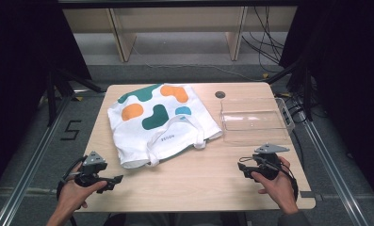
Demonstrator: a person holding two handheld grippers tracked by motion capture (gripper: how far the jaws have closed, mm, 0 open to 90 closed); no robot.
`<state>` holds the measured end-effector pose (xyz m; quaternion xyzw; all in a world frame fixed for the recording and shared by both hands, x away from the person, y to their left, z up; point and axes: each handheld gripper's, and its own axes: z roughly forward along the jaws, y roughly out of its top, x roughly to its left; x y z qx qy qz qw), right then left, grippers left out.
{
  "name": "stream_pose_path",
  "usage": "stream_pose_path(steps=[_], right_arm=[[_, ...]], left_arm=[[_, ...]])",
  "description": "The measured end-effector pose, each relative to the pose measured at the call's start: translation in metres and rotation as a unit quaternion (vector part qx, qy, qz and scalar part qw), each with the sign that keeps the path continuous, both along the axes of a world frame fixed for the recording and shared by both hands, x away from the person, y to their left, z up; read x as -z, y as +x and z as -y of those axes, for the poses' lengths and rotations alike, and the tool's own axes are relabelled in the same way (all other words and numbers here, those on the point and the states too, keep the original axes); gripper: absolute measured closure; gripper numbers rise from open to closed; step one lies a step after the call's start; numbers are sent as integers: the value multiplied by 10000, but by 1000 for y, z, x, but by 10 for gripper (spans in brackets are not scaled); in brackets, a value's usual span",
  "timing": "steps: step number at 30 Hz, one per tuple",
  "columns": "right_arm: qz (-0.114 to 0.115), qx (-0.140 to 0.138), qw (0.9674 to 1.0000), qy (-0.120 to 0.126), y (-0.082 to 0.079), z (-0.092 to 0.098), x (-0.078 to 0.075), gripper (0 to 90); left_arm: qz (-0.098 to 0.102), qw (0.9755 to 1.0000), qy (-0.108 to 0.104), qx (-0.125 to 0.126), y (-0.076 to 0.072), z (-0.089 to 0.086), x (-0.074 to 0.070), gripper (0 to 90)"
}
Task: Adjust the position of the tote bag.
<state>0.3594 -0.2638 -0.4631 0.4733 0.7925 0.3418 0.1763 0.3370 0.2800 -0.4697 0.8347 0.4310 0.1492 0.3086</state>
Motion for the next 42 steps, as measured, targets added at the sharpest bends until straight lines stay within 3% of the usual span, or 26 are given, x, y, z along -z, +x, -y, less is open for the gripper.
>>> stream_pose_path(steps=[2, 9, 10, 12, 18, 22, 24, 27, 28, 30, 33, 35, 37, 42], right_arm=[[-78, 61, 9999, 77, 0, 0, 0, 302], [20, 0, 10000, 9, 1, 0, 0, 285], [-66, 82, 9999, -10, -1, -1, -1, 284], [35, 7, 10000, -28, 1, 0, 0, 275], [-29, 102, 9999, -17, 0, -1, -1, 262], [-47, 61, 10000, -36, 0, -1, -1, 254], [57, -50, 10000, -43, 3, -1, 0, 252], [-33, 71, 10000, -56, 2, -2, 0, 250], [-101, 83, 9999, -62, 1, -2, -1, 251], [25, -34, 9999, -99, 3, -2, 0, 250], [-99, 65, 9999, -54, 2, -4, 1, 250], [-183, -10, 9998, -27, 3, -4, 1, 250], [-52, -27, 9999, -136, 4, -3, 3, 250], [-186, -50, 9998, -67, 5, -3, 3, 250]], left_arm=[[-3, 10000, -42, 34, 1, 0, 0, 184], [17, 10000, -36, 1, 1, -1, 0, 184], [25, 10000, -29, -4, 1, -1, -1, 184], [35, 10000, -31, -15, 1, -1, -1, 184], [99, 9999, -75, -108, 3, -1, -3, 184], [167, 9995, -137, -210, 6, -1, -4, 185], [167, 9994, -141, -264, 8, -2, -5, 194], [265, 9985, -267, -390, 10, -1, -4, 206], [241, 9991, -189, -304, 12, -2, -5, 232], [184, 9992, -218, -283, 13, 0, -5, 250], [217, 9992, -262, -223, 15, 5, -6, 269], [235, 9991, -282, -213, 17, 9, -6, 276], [186, 9995, -221, -128, 21, 12, -6, 290], [222, 9995, -209, -86, 31, 19, -2, 358]])
